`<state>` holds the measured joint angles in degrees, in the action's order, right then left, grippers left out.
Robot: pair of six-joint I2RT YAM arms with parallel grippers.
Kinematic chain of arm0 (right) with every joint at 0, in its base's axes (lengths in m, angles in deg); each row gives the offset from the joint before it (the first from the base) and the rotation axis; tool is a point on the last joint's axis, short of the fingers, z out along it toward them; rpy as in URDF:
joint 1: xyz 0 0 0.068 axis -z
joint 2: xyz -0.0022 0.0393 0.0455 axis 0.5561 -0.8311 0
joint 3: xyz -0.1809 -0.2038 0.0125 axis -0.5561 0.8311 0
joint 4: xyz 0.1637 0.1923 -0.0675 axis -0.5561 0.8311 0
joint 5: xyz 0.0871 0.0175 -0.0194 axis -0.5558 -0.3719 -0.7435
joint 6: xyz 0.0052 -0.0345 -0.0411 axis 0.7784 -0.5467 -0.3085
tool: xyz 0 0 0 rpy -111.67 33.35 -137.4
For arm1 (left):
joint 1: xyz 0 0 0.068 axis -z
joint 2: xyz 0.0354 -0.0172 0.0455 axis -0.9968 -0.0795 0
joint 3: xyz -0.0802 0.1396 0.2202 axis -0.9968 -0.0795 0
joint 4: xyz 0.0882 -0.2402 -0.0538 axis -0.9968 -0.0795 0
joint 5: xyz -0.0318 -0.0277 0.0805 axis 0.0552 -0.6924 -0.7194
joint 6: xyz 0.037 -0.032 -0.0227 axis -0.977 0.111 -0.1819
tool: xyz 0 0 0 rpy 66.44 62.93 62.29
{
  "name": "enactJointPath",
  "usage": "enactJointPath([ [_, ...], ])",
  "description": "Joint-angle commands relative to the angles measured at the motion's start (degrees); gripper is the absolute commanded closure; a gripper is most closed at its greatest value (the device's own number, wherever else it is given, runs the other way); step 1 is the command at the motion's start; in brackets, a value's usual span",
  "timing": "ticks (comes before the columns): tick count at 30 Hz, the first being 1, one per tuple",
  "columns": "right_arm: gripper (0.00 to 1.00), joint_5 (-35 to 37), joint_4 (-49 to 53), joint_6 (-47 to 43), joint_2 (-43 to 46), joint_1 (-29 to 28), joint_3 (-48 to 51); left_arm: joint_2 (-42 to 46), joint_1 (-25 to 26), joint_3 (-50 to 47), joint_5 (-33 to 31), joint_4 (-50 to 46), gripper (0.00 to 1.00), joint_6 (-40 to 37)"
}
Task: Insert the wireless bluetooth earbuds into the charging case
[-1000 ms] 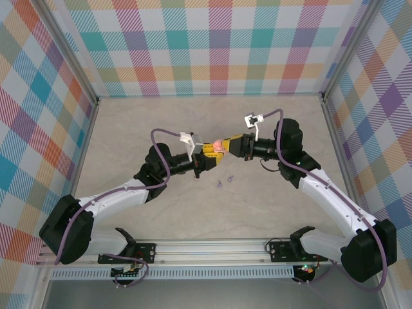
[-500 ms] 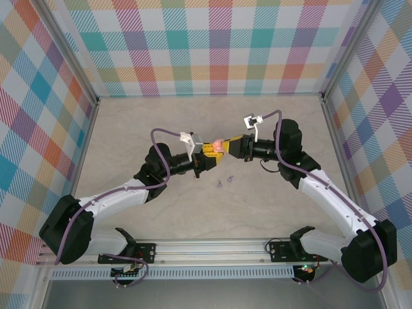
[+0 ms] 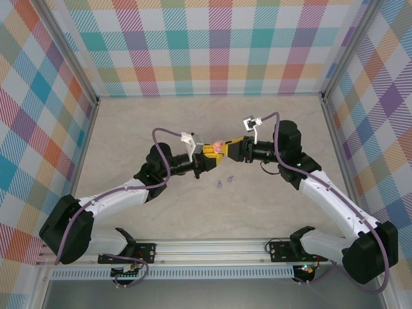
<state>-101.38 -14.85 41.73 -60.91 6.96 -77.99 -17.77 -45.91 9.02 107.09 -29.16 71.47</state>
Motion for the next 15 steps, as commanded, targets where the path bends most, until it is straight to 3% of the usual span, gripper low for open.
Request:
enactJointPath([
  [1,0.52,2.8,3.3,-2.3,1.2,-0.2,-1.6,0.3,0.7,2.7,1.8,2.2,0.85,-1.1],
  [15,0.40,11.3,13.6,-6.3,3.6,-0.2,-3.8,2.2,0.7,2.8,-1.8,-4.5,0.85,-3.6],
])
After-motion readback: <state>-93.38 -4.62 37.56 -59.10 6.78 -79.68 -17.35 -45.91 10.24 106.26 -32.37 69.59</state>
